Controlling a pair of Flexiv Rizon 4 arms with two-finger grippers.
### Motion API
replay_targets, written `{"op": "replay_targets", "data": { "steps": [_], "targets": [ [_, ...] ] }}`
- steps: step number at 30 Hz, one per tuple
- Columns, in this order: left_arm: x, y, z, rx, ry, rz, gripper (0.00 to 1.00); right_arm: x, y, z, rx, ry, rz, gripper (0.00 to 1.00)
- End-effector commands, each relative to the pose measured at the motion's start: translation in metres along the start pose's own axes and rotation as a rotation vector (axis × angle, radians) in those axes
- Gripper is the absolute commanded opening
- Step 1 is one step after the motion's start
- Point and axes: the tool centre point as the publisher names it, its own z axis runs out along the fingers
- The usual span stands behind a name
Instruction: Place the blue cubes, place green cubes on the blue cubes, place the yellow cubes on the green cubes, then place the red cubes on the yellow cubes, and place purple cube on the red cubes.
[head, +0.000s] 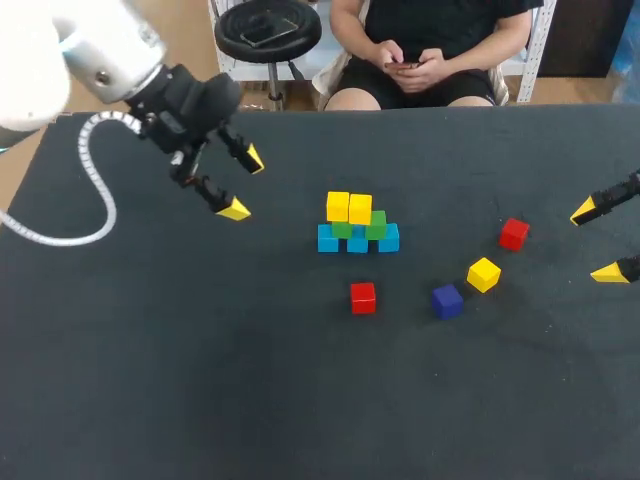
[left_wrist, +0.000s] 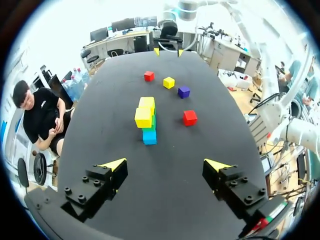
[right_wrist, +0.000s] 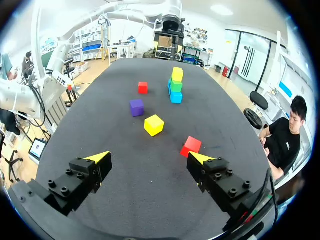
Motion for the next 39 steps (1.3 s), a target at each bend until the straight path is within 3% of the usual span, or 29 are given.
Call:
{"op": "replay_targets", "data": {
  "steps": [1,11,29,39],
  "targets": [
    [0.011,-0.017,-0.005,-0.059,-0.045,-0.013,1.00,0.001,-0.001,0.000,-0.001,-0.003,-0.001,1.00],
    [0.017,-0.027,-0.012,-0.089,-0.046,-0.040,1.00,0.001,-0.001,0.000,-0.001,-0.003,-0.001,1.00],
    [0.018,-0.026,-0.013,-0.091,-0.053,-0.036,1.00,0.001,-0.001,0.000,-0.001,-0.003,-0.001,1.00],
    [0.018,-0.026,-0.013,-0.091,-0.053,-0.036,1.00,-0.054,-0.024,0.026,-0.181,0.228,-0.330,1.00]
  ]
}}
